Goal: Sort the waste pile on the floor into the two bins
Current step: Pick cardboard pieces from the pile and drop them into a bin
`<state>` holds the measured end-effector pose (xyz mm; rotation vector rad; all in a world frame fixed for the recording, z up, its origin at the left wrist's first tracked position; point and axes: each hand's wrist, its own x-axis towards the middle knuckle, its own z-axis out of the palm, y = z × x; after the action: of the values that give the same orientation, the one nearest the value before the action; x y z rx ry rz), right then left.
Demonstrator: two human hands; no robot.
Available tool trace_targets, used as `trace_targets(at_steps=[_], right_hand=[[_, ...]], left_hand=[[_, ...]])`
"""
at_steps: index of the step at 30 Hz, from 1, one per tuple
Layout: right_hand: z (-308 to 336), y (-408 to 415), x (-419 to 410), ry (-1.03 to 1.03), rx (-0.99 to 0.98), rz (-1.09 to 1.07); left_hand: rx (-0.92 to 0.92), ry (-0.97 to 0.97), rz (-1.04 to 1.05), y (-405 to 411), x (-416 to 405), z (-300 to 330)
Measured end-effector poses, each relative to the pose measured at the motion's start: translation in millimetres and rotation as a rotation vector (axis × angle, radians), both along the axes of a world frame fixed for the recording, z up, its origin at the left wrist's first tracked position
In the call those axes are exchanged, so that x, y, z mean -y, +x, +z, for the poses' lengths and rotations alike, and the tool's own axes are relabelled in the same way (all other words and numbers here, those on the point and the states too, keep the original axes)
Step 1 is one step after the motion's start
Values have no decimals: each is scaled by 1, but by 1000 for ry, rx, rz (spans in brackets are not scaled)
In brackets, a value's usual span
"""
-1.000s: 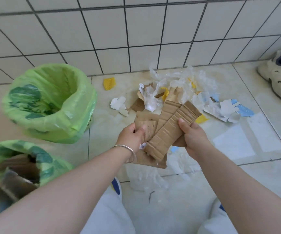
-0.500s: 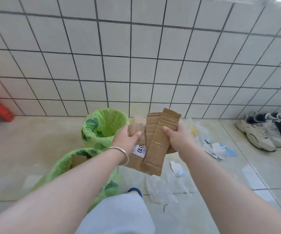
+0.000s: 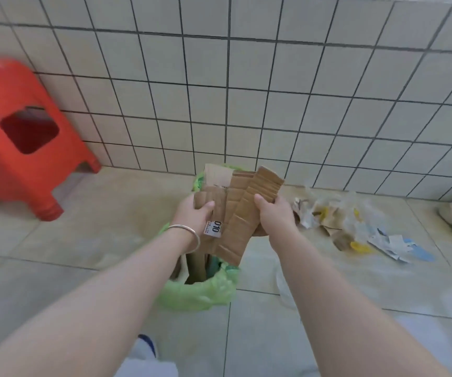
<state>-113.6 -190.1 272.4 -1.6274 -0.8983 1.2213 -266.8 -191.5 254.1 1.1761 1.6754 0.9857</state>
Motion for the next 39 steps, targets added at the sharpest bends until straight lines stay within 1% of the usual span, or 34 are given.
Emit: trace_targets(at_steps=[2, 6, 10, 14, 16, 17, 18, 20, 21, 22, 24, 26, 30, 31, 32, 35, 37, 39], right_hand=[[-8, -22, -8, -12, 15, 27], [-32, -56, -26, -93, 63, 79], [-68, -61, -36, -151, 210, 128], [-96, -60, -42, -216, 320, 148], [-105, -63, -50, -217, 360, 144], [-110, -68, -54, -214, 391, 160], [-113, -73, -55, -210, 434, 195], [-123, -85, -57, -218, 524, 290], [-131, -90, -57, -242, 571, 341], [-138, -95, -56, -266, 626, 393], [-150, -100, -55, -320, 733, 503], [-163, -103, -55, -379, 777, 565], [-188, -112, -48, -479, 808, 584], [-193, -114, -46, -490, 809, 580], [-197, -116, -46, -501, 809, 590], [-202, -121, -45, -559, 772, 634], [-202, -120, -45, -574, 743, 627], [-197, -118, -43, -540, 739, 624]], left_hand=[[32, -18, 85, -25, 0, -8], [107, -90, 186, -62, -15, -22], [11, -184, 201, -80, -29, -48], [53, -244, 228, -76, -29, -96], [21, -293, 225, -69, -24, -122], [-53, -324, 201, -66, -22, -135], [-179, -350, 138, -62, -19, -145], [-464, -381, -77, -57, -17, -156], [-567, -402, -168, -55, -18, -159], [-625, -435, -223, -55, -20, -162], [-654, -525, -239, -56, -29, -169], [-638, -601, -211, -59, -39, -177], [-602, -749, -182, -65, -53, -189], [-637, -763, -197, -65, -55, -191], [-710, -762, -227, -65, -56, -192], [-969, -717, -302, -63, -55, -196], [-1053, -722, -343, -61, -55, -197], [-1108, -729, -401, -59, -59, -187]])
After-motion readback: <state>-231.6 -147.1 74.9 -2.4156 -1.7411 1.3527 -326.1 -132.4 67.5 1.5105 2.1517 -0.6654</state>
